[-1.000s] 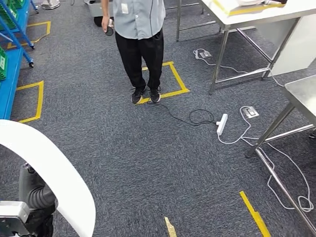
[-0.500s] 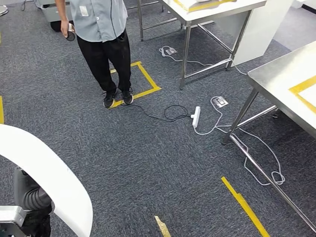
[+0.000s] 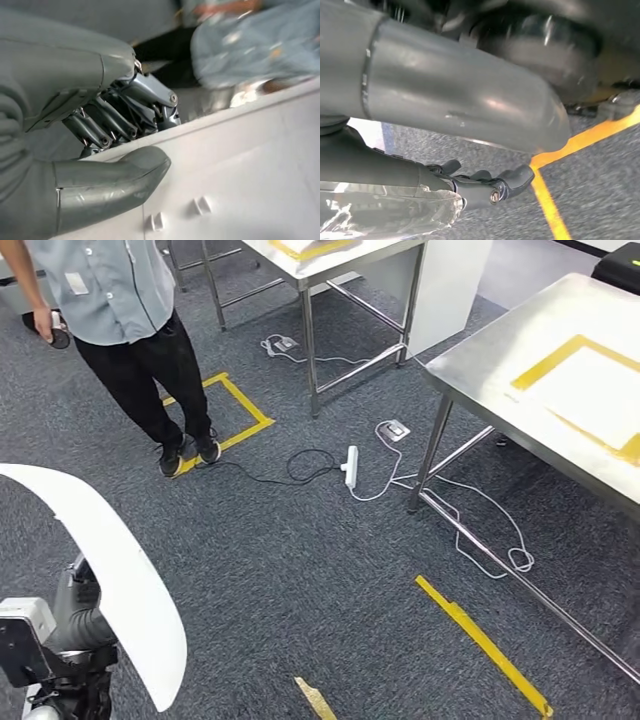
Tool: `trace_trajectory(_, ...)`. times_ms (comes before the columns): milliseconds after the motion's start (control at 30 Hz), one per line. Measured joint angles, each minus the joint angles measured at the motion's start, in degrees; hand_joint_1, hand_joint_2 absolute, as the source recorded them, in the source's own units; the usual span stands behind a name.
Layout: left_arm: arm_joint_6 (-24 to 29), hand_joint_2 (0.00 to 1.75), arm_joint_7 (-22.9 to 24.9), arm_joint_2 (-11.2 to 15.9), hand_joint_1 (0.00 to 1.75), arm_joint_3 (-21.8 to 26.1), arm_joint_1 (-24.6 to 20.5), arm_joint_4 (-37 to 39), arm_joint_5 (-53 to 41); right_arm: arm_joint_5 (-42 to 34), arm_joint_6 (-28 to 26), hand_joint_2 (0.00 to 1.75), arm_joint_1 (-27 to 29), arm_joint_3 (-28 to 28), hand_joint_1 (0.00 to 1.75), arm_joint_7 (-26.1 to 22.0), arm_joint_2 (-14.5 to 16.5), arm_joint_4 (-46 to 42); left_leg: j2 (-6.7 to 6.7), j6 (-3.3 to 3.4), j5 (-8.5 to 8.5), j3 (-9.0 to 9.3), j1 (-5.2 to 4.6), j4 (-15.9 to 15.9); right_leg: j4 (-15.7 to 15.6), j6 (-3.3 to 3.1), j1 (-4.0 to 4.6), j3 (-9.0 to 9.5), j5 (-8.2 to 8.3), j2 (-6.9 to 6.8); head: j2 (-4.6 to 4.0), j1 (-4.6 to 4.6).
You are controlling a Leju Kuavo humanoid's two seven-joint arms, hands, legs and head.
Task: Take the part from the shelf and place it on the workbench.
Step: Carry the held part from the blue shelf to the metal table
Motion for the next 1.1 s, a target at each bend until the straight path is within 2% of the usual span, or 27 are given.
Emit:
trace_trajectory(67,3.0,1.75,1.5,-0.1,1.64,-0.1,0.0,0.4,1.5,0.8,0.0,0.0,0.2,-0.7,0.0,0.6,0.0,0.0,-2.72,-0.23,-3.93,-2.91,0.14,6.8,0.0,-0.41,-0.07,-0.02,0.21,1.21,0.0,-0.2)
trace_trajectory(100,5.0,1.75,1.7,-0.1,1.64,-0.1,0.0,0.7,1.8,1.1,0.0,0.0,0.4,-1.0,0.0,1.0,0.0,0.0,-3.19,-0.21,-5.58,-4.71,0.13,10.7,0.0,-0.5,-0.01,-0.09,0.26,1.92,0.0,-0.23)
trace_trajectory(133,6.8,1.75,1.7,-0.2,1.64,-0.2,0.0,1.0,2.0,1.5,0.0,0.0,0.5,-1.3,0.0,1.3,0.0,0.0,-3.41,-0.11,-6.44,-6.16,0.11,13.7,0.0,-0.56,0.07,-0.14,0.3,2.71,0.0,-0.22)
trace_trajectory(167,8.4,1.75,1.5,-0.2,1.64,-0.2,-0.2,1.3,2.2,1.8,0.0,0.0,0.7,-1.5,0.0,1.6,0.0,-0.1,-3.48,0.07,-5.99,-6.7,0.09,14.6,0.0,-0.58,0.14,-0.13,0.32,3.5,0.0,-0.22)
trace_trajectory(200,9.6,1.75,1.0,-0.3,1.64,-0.4,-0.4,1.5,2.2,2.1,0.0,0.0,1.0,-1.7,0.0,1.9,0.0,-0.2,-3.66,0.32,-4.41,-6.27,0.07,13.3,0.0,-0.59,0.2,-0.07,0.34,4.33,0.0,-0.21)
trace_trajectory(233,10.3,1.75,0.1,-0.3,1.64,-0.5,-0.6,1.6,2.2,2.3,0.0,0.0,1.2,-1.9,0.0,2.2,0.0,-0.3,-4.26,0.61,-2.05,-4.94,0.06,10.1,0.0,-0.57,0.23,0.01,0.36,5.12,0.0,-0.2)
trace_trajectory(267,10.8,1.75,-0.9,-0.3,1.64,-0.6,-0.9,1.6,2.2,2.6,0.0,0.0,1.3,-2.0,0.0,2.3,0.0,-0.5,-5.7,0.92,0.25,-3.31,0.08,6.2,0.1,-0.5,0.23,0.03,0.38,5.84,0.0,-0.19)
trace_trajectory(300,11.0,1.75,-2.1,-0.4,1.64,-0.7,-1.1,1.6,1.9,2.7,0.0,0.0,1.3,-2.1,0.0,2.4,0.0,-0.6,-7.22,1.19,1.8,-1.79,0.17,2.5,0.2,-0.36,0.28,-0.1,0.39,6.62,0.0,-0.17)
trace_trajectory(333,11.1,1.75,-3.3,-0.5,1.64,-0.7,-1.3,1.6,1.5,2.8,0.0,0.0,1.2,-2.2,0.0,2.4,0.0,-0.7,-8.46,1.31,2.5,-0.82,0.21,0.0,0.3,-0.13,0.26,-0.39,0.46,7.28,0.0,-0.17)
trace_trajectory(367,11.0,1.75,-4.2,-0.6,1.64,-0.7,-1.6,1.5,0.9,2.8,0.0,0.0,1.2,-2.2,0.0,2.4,0.0,-0.7,-9.16,1.39,2.54,-0.41,0.2,-1.2,0.4,0.21,0.17,-0.76,0.58,7.96,0.0,-0.16)
trace_trajectory(433,10.9,1.75,-5.1,-0.8,1.64,-0.7,-2.0,1.4,-0.1,2.7,0.0,0.0,1.4,-2.2,0.0,2.4,0.0,-0.9,-8.16,1.6,2.45,-0.29,0.18,-1.8,0.4,0.96,-0.04,-1.62,0.81,8.92,0.0,-0.17)
trace_trajectory(467,10.7,1.75,-5.2,-0.9,1.64,-0.8,-2.3,1.3,-0.2,2.7,0.0,0.0,1.5,-2.2,0.0,2.4,0.0,-1.0,-7.4,1.86,2.59,-0.22,0.22,-2.1,0.8,1.26,-0.01,-2.04,0.53,8.13,0.0,-0.12)
trace_trajectory(500,10.3,1.75,-5.3,-1.0,1.64,-0.8,-2.4,1.1,0.0,2.6,0.0,0.0,1.5,-2.2,0.0,2.4,0.0,-1.1,-6.57,2.17,2.71,-0.12,0.28,-2.4,2.0,1.5,0.08,-2.8,-0.4,6.61,0.0,0.03)
trace_trajectory(567,8.9,1.75,-5.5,-1.2,1.64,-0.8,-2.4,1.0,0.5,2.4,0.0,0.0,1.3,-2.2,0.0,2.3,0.0,-1.3,-4.78,2.58,2.74,-0.04,0.2,-2.6,8.1,1.93,0.19,-5.69,-4.09,2.86,0.0,0.31)
trace_trajectory(600,8.1,1.75,-5.6,-1.2,1.64,-0.8,-2.3,0.9,1.0,2.1,0.0,0.0,1.2,-2.2,0.0,2.1,0.0,-1.3,-3.86,2.7,2.69,-0.07,0.09,-2.6,12.1,2.15,0.12,-7.59,-6.09,1.97,0.0,0.41)
trace_trajectory(633,7.3,1.75,-5.6,-1.3,1.64,-0.7,-2.2,0.9,1.5,1.8,0.0,0.0,1.1,-2.2,0.0,1.9,0.0,-1.3,-2.93,2.73,2.65,-0.08,0.0,-2.6,15.3,2.33,0.05,-9.07,-7.35,1.61,0.0,0.39)
trace_trajectory(667,6.6,1.75,-5.6,-1.3,1.64,-0.7,-2.1,0.9,2.1,1.4,0.0,0.0,1.1,-2.1,0.0,1.6,0.0,-1.3,-2.07,2.74,2.6,-0.07,-0.05,-2.6,16.8,2.46,0.01,-9.6,-7.52,1.47,0.0,0.39)
trace_trajectory(700,5.9,1.75,-5.8,-1.4,1.64,-0.6,-2.0,0.9,2.7,1.1,0.0,0.0,1.1,-2.1,0.0,1.3,0.0,-1.3,-1.29,2.71,2.53,-0.02,-0.07,-2.6,15.9,2.51,0.0,-8.94,-6.59,1.29,0.0,0.41)
trace_trajectory(733,5.2,1.75,-6.1,-1.4,1.64,-0.4,-2.0,0.9,2.9,0.8,0.0,0.0,1.1,-2.1,0.0,1.1,0.0,-1.3,-0.6,2.63,2.45,0.1,-0.08,-2.5,12.6,2.46,0.01,-7.0,-4.79,0.83,0.0,0.41)
trace_trajectory(767,4.6,1.75,-6.6,-1.4,1.64,-0.3,-2.0,0.9,2.7,0.6,0.0,0.0,1.1,-2.0,0.0,0.9,0.0,-1.3,0.01,2.48,2.33,0.27,-0.13,-2.5,8.2,2.34,0.06,-4.44,-2.95,-0.3,0.0,0.43)
trace_trajectory(833,3.7,1.75,-7.9,-1.4,1.64,0.3,-2.0,0.7,1.5,0.2,0.0,0.0,0.9,-1.9,0.0,0.7,0.0,-1.3,1.04,1.98,2.06,0.59,-0.42,-2.5,1.5,1.76,0.3,-0.53,-0.7,-2.13,0.0,0.34)
trace_trajectory(867,3.4,1.75,-8.3,-1.4,1.64,0.6,-2.0,0.6,0.9,0.1,0.0,0.0,0.7,-1.8,0.0,0.6,0.0,-1.3,1.48,1.71,1.99,0.71,-0.56,-2.4,0.3,1.44,0.42,0.16,-0.48,-2.46,0.0,0.3)
trace_trajectory(933,3.1,1.75,-8.8,-1.3,1.64,1.0,-2.0,0.5,0.3,0.0,0.0,0.0,0.6,-1.6,0.0,0.5,-0.1,-1.3,2.2,1.13,1.89,0.94,-0.56,-2.4,0.2,0.81,0.5,0.05,-0.35,-1.41,0.0,0.25)
trace_trajectory(967,3.0,1.75,-8.8,-1.3,1.64,1.1,-2.0,0.5,0.2,-0.1,0.0,0.0,0.6,-1.5,0.0,0.5,-0.1,-1.3,1.68,0.75,1.54,0.97,-0.45,-2.2,0.1,0.5,0.39,0.08,-0.23,-0.92,0.0,0.19)
trace_trajectory(1000,3.0,1.75,-8.8,-1.2,1.64,1.2,-2.1,0.4,0.1,-0.1,0.0,0.0,0.6,-1.5,0.0,0.5,-0.1,-1.3,0.54,0.39,0.7,0.69,-0.33,-1.3,-0.1,0.16,0.26,0.13,-0.07,-0.42,0.0,0.09)
trace_trajectory(1067,2.9,1.75,-9.0,-1.1,1.64,1.5,-1.9,0.3,-0.3,-0.1,0.0,0.0,0.4,-1.4,0.0,0.5,-0.1,-1.3,-2.36,-0.16,-2.6,-1.53,-0.06,4.0,-0.3,-0.34,0.04,0.32,0.22,0.71,0.0,-0.12)
trace_trajectory(1100,2.8,1.75,-9.4,-1.0,1.64,1.7,-1.8,0.3,-1.1,-0.1,0.0,0.0,0.2,-1.4,0.0,0.4,-0.1,-1.3,-3.11,-0.27,-4.45,-3.3,0.01,7.9,-0.3,-0.45,0.05,0.28,0.28,1.35,0.0,-0.16)
